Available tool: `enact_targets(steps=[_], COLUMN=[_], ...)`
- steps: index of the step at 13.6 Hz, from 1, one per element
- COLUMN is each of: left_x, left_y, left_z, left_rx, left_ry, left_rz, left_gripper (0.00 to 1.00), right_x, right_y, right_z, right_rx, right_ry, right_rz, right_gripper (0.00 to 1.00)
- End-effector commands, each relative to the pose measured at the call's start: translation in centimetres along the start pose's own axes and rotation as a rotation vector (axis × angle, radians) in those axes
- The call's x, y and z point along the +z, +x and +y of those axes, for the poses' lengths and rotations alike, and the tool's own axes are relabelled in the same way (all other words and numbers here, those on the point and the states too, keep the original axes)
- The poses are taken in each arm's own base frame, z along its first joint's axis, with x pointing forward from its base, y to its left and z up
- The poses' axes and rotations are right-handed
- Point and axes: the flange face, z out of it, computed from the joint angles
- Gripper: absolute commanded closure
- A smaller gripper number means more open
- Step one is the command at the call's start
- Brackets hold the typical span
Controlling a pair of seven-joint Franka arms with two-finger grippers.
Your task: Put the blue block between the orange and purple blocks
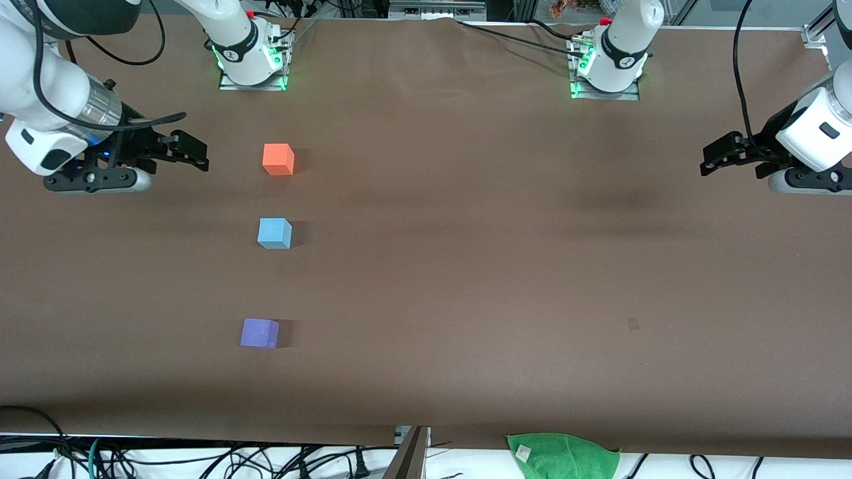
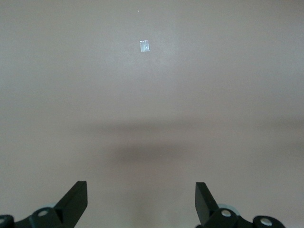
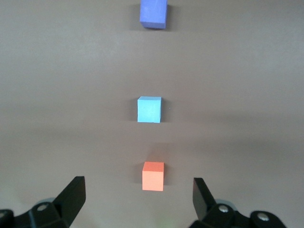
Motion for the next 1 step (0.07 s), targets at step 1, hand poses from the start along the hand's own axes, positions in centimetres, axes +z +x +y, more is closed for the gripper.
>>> enact_targets(steps=[1], left_x=[-0.52], left_y=[0.16], left_z=[0.16], left_rx=[-0.004], left_ry=[0.012], left_rz=[-0.008], left_gripper=[0.00], right_x=[-0.58], right_y=[0.51], right_z=[0.35], right_rx=[0.006], right_ry=[-0.018], right_rz=[-0.002], right_gripper=[0.00])
